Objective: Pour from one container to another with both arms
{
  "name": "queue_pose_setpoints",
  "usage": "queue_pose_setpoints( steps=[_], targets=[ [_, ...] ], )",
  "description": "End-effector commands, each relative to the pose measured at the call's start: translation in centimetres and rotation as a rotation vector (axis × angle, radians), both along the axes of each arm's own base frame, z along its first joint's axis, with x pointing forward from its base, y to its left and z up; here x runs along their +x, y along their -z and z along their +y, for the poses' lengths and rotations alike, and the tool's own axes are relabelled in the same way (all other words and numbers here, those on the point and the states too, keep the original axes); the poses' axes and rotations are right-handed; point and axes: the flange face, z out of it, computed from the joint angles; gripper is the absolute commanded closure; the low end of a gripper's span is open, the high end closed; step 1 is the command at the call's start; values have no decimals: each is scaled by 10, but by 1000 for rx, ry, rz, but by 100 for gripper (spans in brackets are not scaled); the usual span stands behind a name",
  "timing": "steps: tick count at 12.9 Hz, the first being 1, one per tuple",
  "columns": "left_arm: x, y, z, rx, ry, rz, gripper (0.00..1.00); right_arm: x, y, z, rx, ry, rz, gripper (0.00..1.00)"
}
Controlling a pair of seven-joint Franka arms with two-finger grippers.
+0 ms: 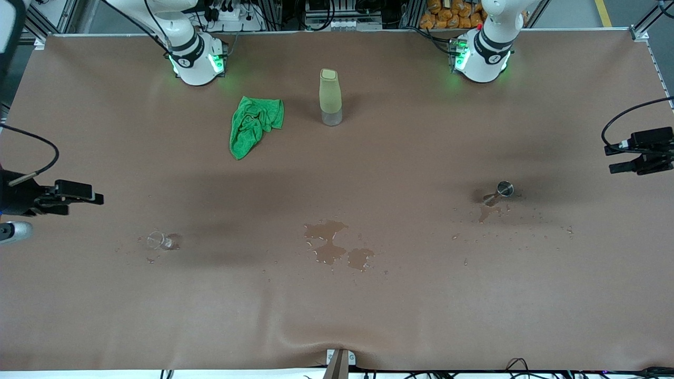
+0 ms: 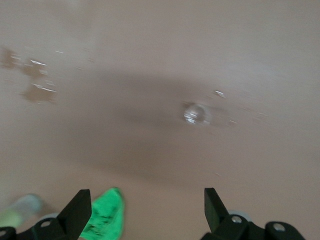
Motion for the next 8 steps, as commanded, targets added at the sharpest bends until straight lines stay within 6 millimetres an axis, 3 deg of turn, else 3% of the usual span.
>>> queue_pose_setpoints(
  steps=[1,5,8],
  targets=[
    [-10,-41,-38,116,-25,65,0,-24,-25,9,-129,5,-6,0],
    [-21,-93,-81,324,-107,84,0,-77,-54,26,-116,175,-24,0],
    [-32,-126,-119,632,-172,81,0,-119,-67,17,-110,221,-56,0]
  ],
)
